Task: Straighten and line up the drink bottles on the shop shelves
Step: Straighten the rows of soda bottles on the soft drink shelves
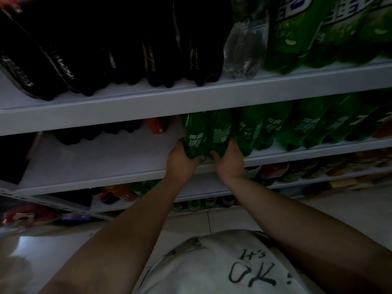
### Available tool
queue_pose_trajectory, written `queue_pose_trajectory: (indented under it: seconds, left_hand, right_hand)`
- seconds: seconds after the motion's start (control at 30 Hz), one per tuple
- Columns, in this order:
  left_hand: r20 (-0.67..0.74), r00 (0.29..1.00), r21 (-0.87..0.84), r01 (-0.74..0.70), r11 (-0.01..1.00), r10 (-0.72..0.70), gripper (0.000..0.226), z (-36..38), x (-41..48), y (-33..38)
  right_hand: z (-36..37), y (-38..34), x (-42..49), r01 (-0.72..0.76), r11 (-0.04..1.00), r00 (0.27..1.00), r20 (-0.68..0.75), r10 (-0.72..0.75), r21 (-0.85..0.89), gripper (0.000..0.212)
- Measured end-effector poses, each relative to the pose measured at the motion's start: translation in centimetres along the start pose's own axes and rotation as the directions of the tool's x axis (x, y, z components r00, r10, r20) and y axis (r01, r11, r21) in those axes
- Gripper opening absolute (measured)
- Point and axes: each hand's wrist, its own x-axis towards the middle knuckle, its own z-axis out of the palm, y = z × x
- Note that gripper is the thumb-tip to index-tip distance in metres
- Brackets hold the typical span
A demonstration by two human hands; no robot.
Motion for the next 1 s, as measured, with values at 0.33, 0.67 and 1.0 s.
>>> queue_pose_trajectory:
  seconds: [0.33,0.67,1.0]
  left_hand:
    - [0.064,0.998,-0.026,0.014,1.0,-0.013,0.068,0.0,-0.2,-0.2]
    - [0.104,0.994,0.0,-0.016,1.0,0.016,0.065,-0.1,0.5,-0.7]
    - [0.147,0.988,0.011,-0.055,0.998,0.053,0.062,-0.1,0.7,-1.0]
  right_hand:
    - [0.3,0.4,0.2,-0.028,0.999,1.0,0.004,0.028,0.017,0.064]
    - [0.5,0.7,-0.1,-0.036,0.998,0.998,0.043,0.034,0.048,0.068]
    - [0.5,1.4,0.0,0.006,0.994,0.998,0.058,-0.012,0.112,0.064]
